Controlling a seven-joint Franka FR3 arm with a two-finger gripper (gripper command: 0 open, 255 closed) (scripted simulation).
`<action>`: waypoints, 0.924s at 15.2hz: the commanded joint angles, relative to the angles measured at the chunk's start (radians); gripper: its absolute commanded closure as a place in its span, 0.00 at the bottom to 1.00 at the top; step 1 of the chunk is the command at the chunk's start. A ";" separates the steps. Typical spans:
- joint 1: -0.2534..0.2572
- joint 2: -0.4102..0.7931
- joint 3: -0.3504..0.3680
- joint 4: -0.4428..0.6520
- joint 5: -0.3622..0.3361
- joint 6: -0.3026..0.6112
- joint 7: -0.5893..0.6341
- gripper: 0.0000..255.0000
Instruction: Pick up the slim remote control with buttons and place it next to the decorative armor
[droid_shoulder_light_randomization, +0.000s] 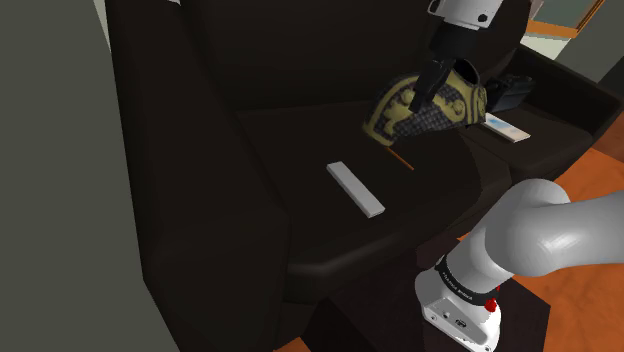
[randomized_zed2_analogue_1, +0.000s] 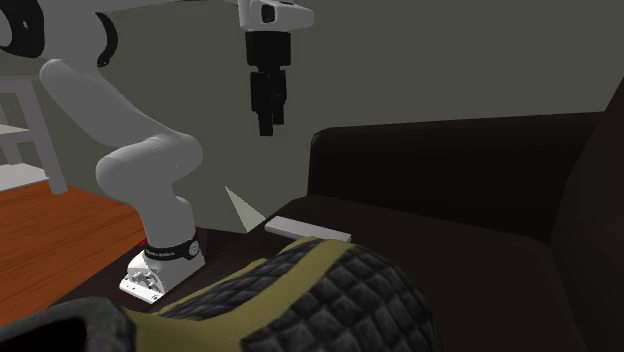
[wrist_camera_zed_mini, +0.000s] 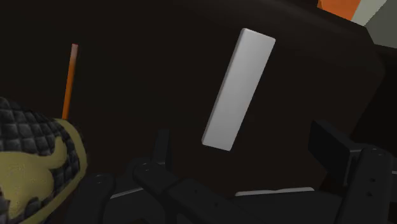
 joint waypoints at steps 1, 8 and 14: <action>0.000 0.000 0.000 0.000 0.000 0.000 0.000 0.00; 0.001 0.018 0.076 -0.214 0.034 0.247 0.117 0.00; 0.008 0.116 0.148 -0.345 0.063 0.486 0.220 0.00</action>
